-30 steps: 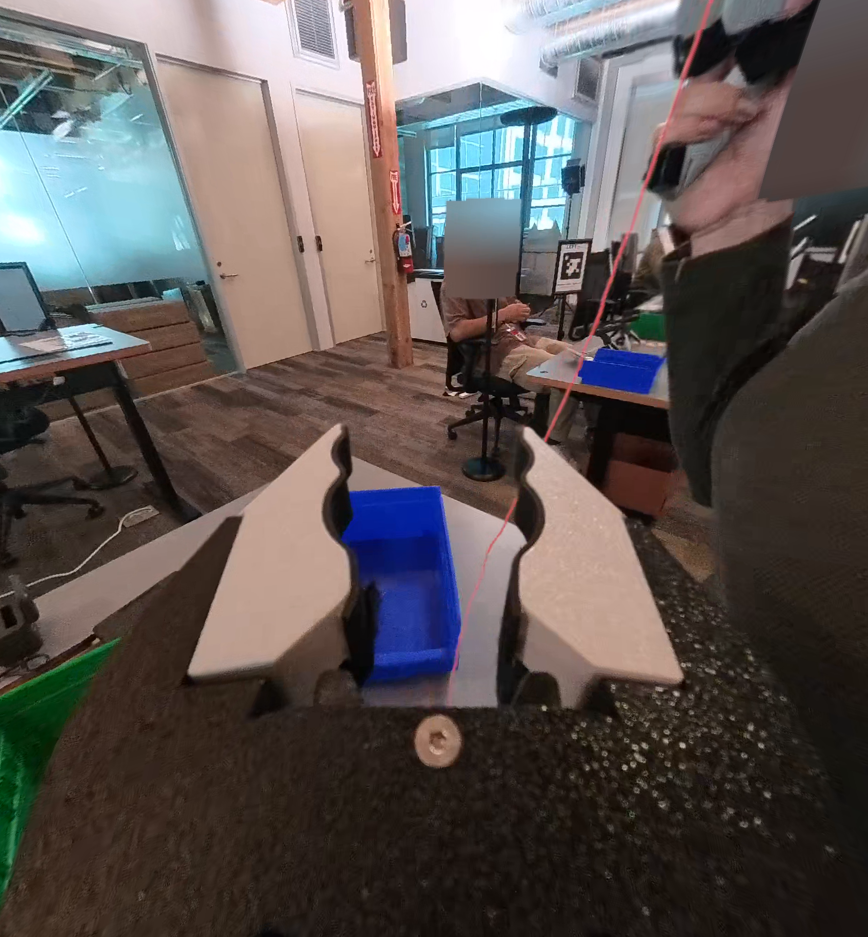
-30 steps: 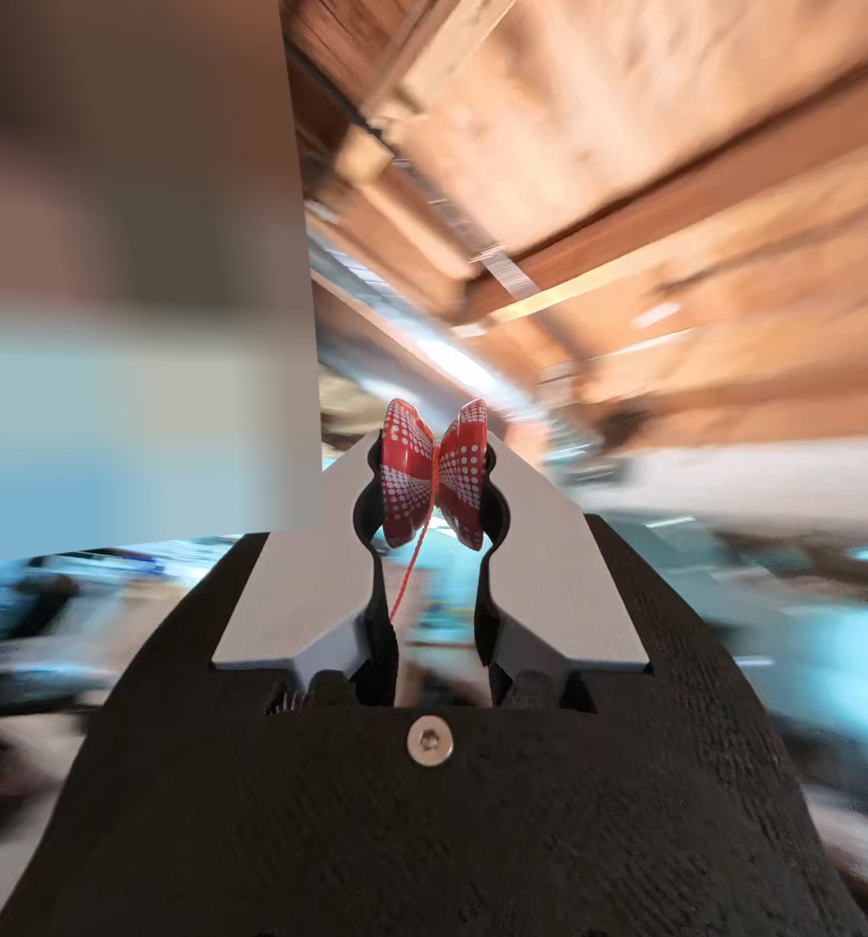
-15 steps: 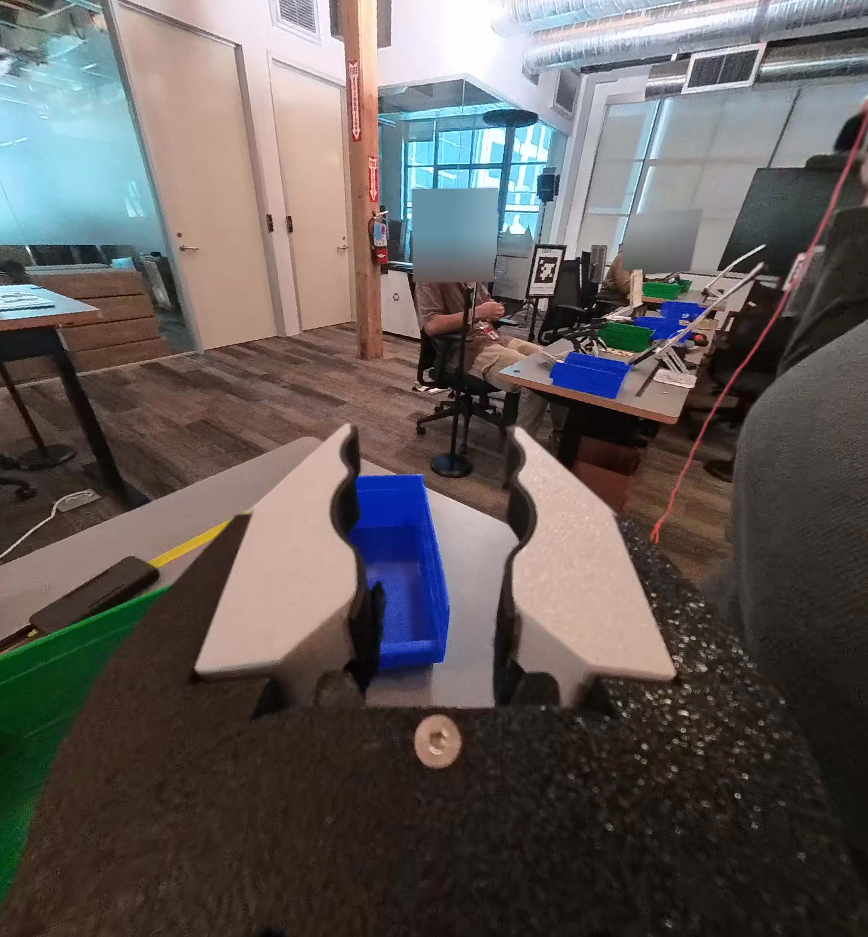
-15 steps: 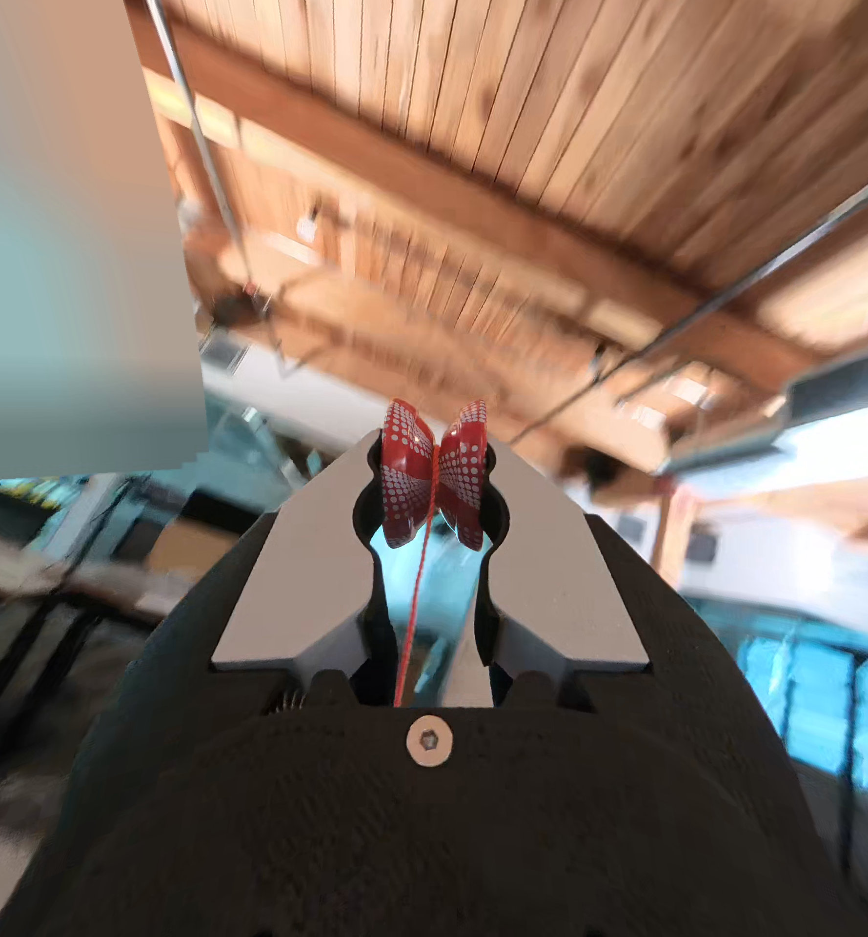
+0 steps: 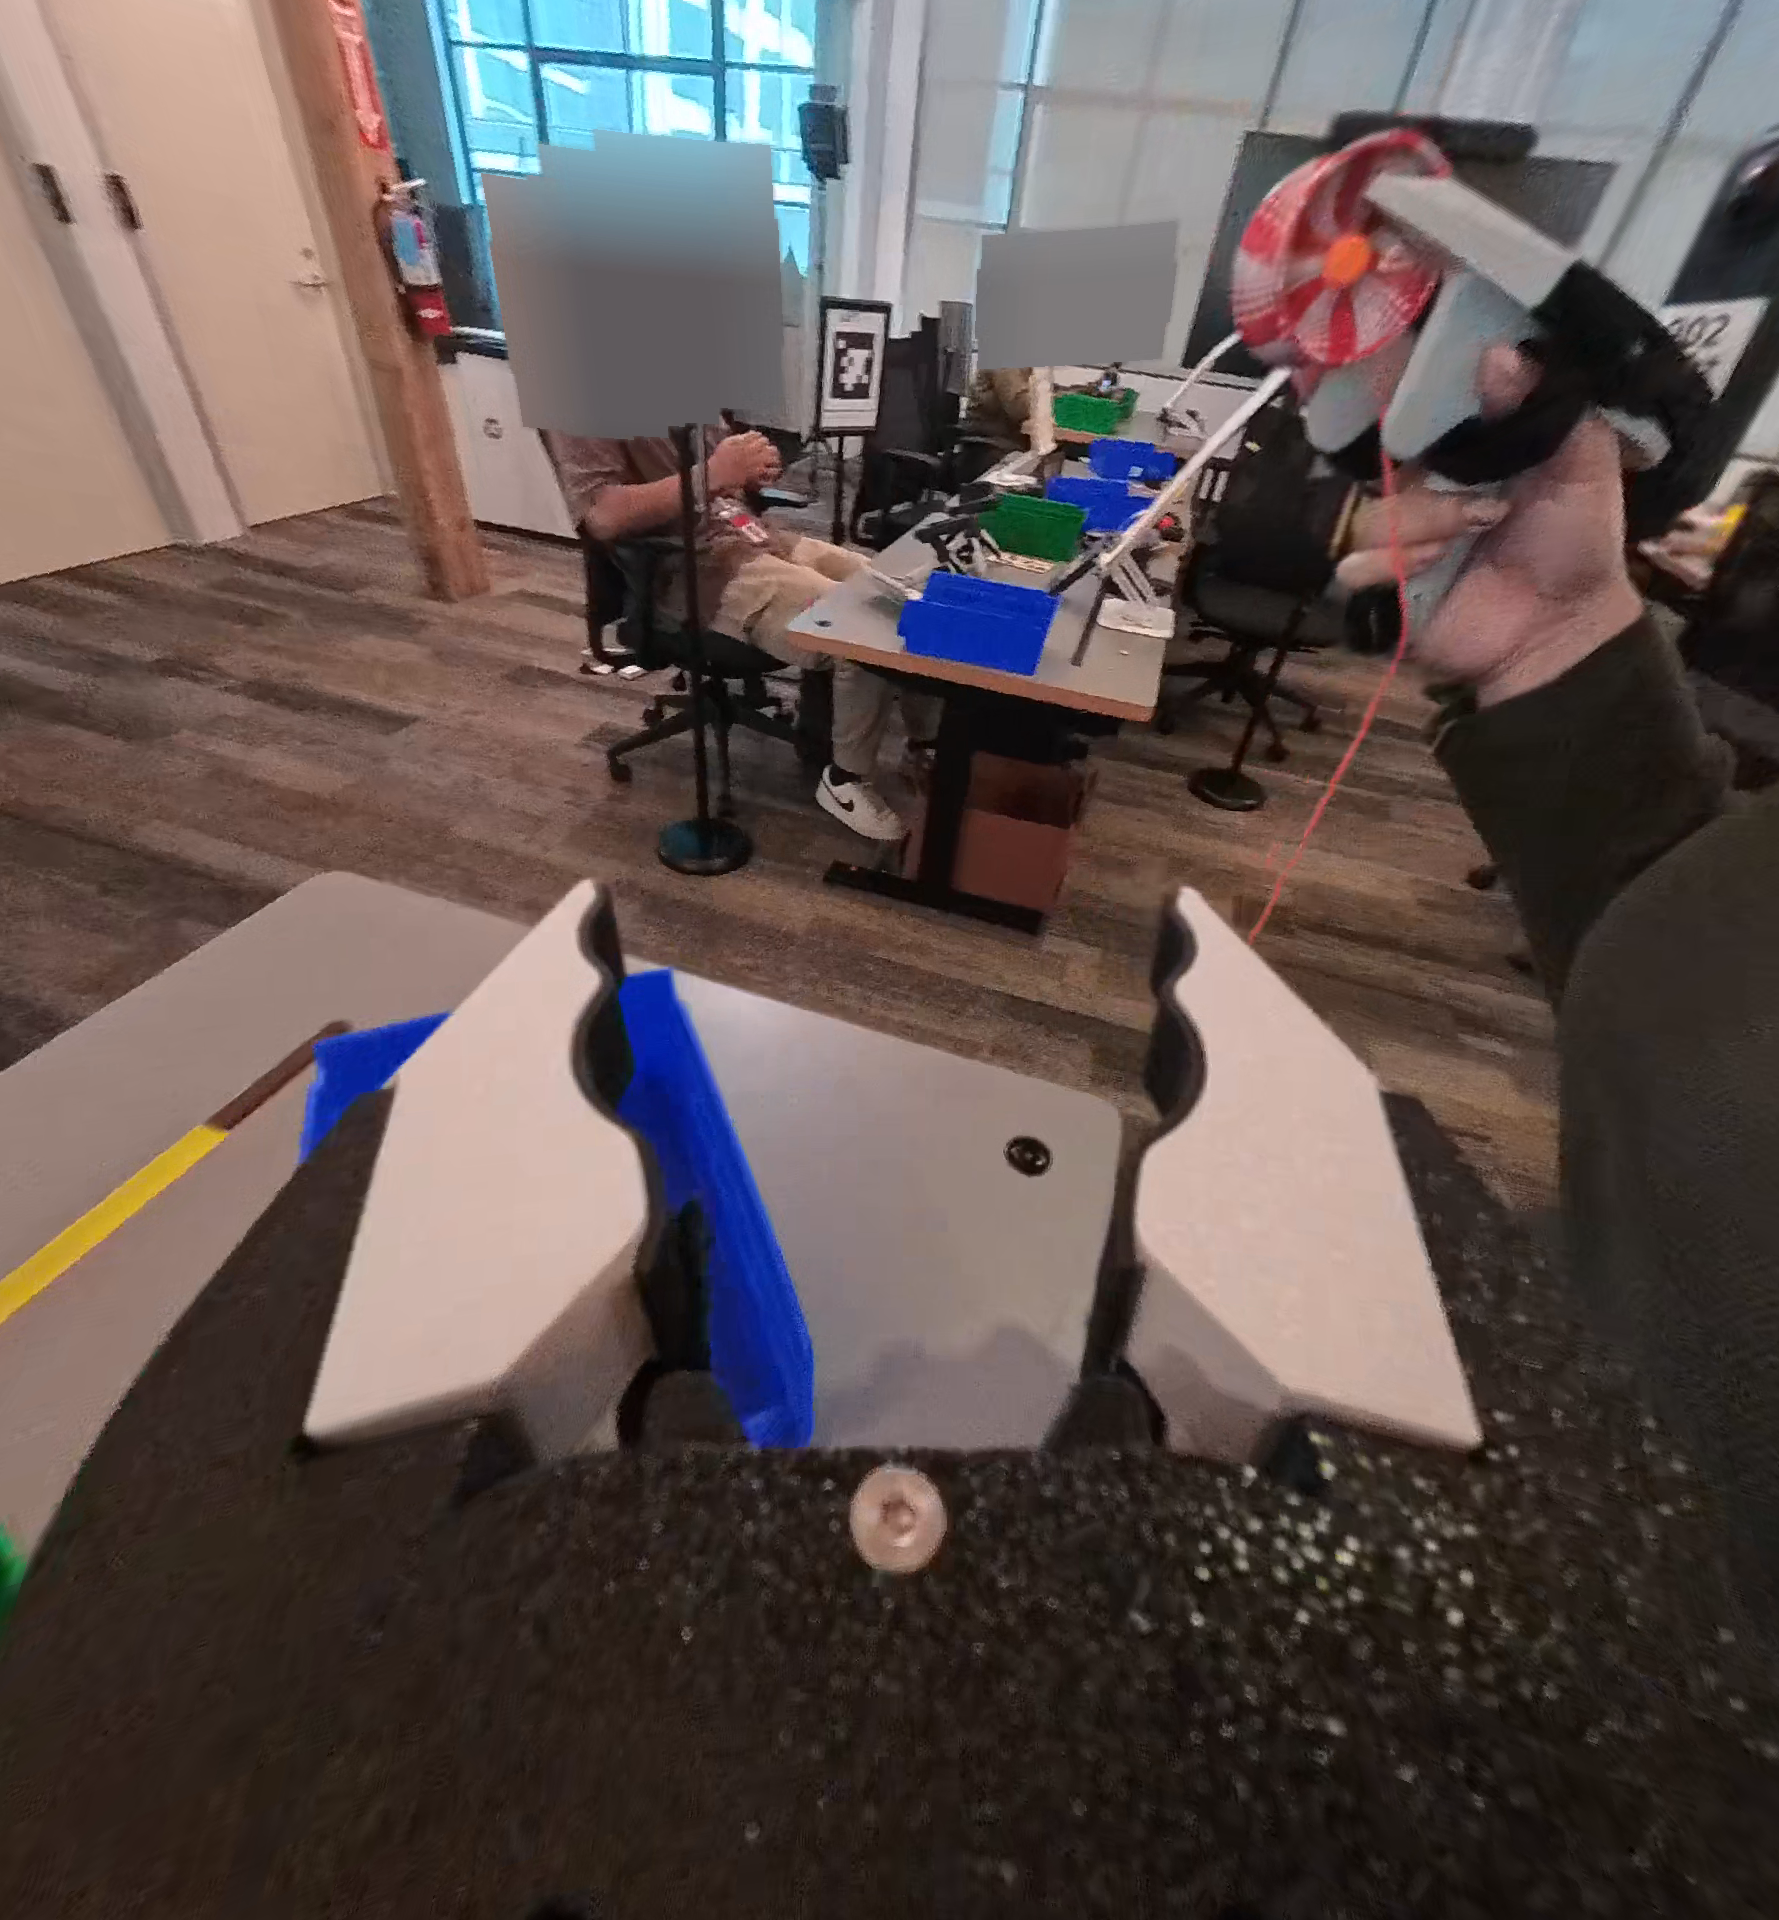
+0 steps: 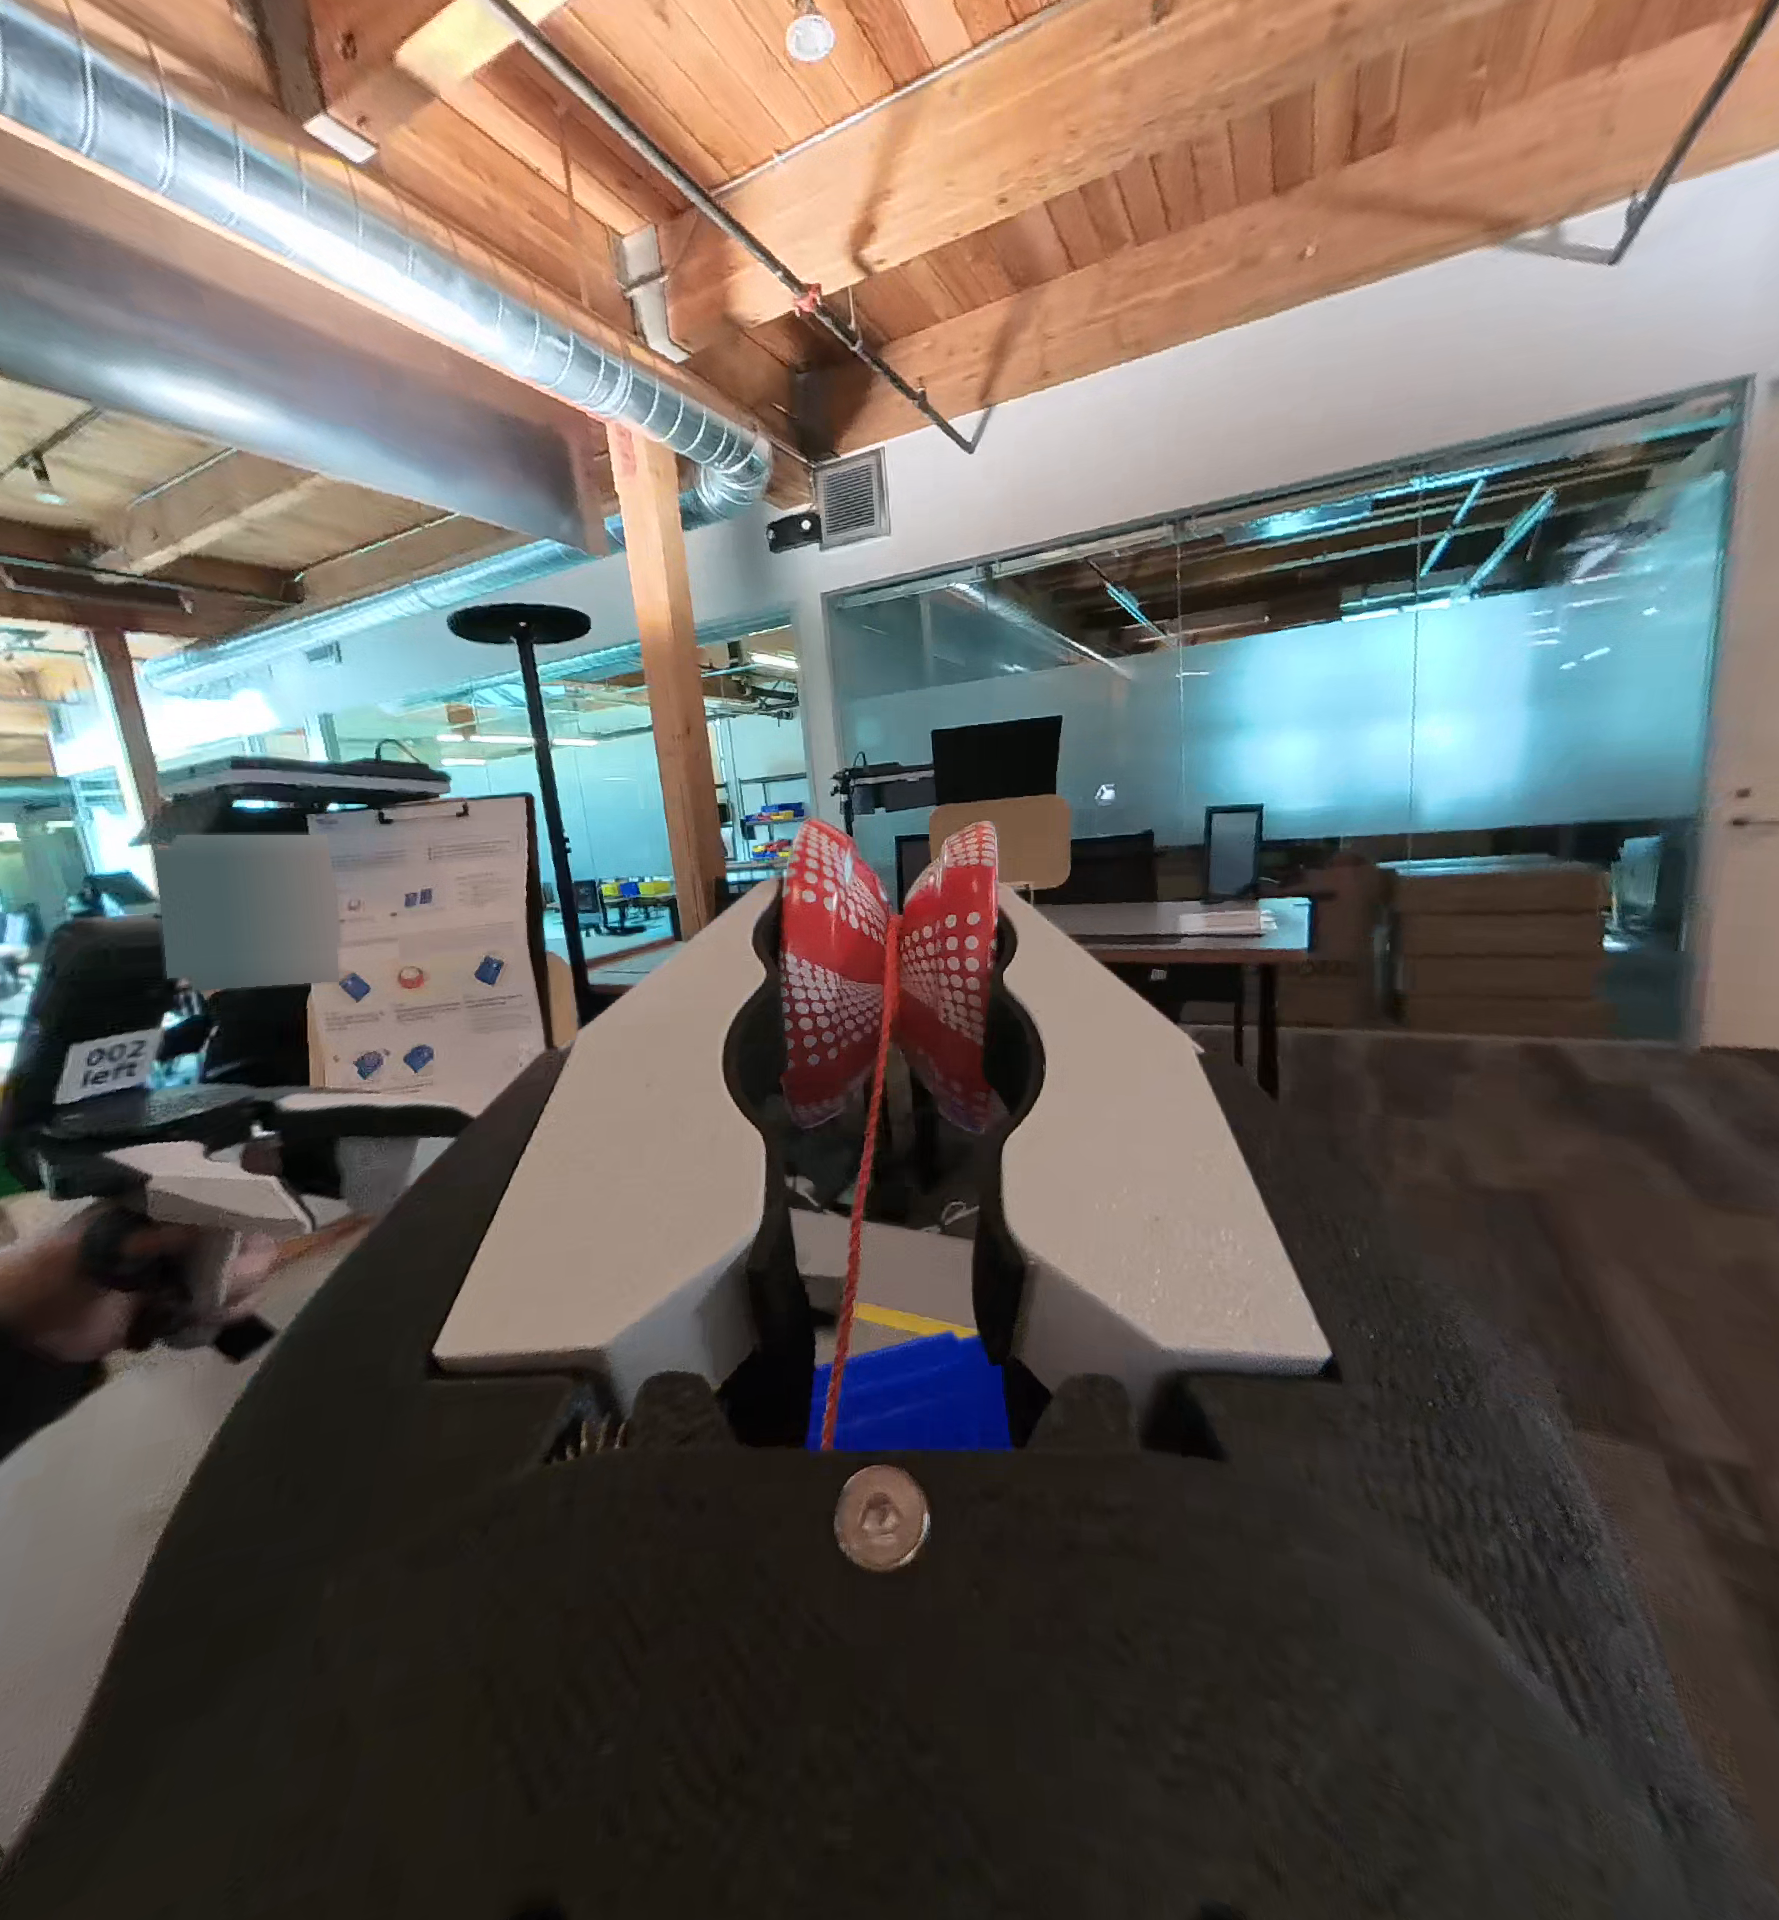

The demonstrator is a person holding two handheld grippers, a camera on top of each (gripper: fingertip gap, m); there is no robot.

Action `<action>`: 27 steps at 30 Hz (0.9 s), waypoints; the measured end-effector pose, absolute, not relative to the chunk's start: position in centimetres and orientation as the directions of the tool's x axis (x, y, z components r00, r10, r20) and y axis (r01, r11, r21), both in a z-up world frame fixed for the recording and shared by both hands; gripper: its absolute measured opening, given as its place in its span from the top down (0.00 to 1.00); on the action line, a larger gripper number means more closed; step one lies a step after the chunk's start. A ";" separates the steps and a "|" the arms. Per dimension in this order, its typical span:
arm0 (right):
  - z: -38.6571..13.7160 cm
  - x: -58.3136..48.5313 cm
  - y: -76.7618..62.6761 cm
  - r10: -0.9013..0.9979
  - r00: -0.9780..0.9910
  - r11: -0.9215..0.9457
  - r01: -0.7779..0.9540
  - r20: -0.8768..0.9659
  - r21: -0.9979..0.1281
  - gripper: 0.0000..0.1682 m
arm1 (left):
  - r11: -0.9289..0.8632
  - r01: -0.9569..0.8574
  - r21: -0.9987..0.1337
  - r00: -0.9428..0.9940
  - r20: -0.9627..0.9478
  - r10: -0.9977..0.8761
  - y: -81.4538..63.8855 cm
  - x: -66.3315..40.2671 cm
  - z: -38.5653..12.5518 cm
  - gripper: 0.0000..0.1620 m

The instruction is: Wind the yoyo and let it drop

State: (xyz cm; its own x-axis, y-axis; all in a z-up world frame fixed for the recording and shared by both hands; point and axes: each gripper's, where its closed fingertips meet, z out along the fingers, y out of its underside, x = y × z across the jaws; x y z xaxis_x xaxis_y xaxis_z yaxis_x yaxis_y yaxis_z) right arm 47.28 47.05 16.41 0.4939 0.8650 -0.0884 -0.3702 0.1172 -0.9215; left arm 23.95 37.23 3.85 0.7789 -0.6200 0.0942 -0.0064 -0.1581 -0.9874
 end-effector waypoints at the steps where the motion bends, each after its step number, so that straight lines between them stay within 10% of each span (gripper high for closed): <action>1: 16.1 47.6 46.8 0.859 0.501 0.110 -0.374 -0.101 -0.921 0.81 | -0.143 -0.012 -0.990 0.750 0.086 -0.656 37.5 25.1 4.3 0.39; 27: 15.4 56.4 47.4 0.682 0.721 0.251 -0.074 0.122 -0.965 0.81 | 0.003 0.224 -0.975 0.290 0.064 -0.955 46.9 47.3 11.0 0.52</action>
State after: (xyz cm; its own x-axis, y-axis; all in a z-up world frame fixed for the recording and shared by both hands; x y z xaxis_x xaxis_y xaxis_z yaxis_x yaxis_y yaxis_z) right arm 56.41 47.42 15.40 0.7208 0.6824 0.1219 -0.0744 0.2510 -0.9651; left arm 47.29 46.88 10.97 0.2900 -0.9549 0.0639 0.2243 0.0029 -0.9745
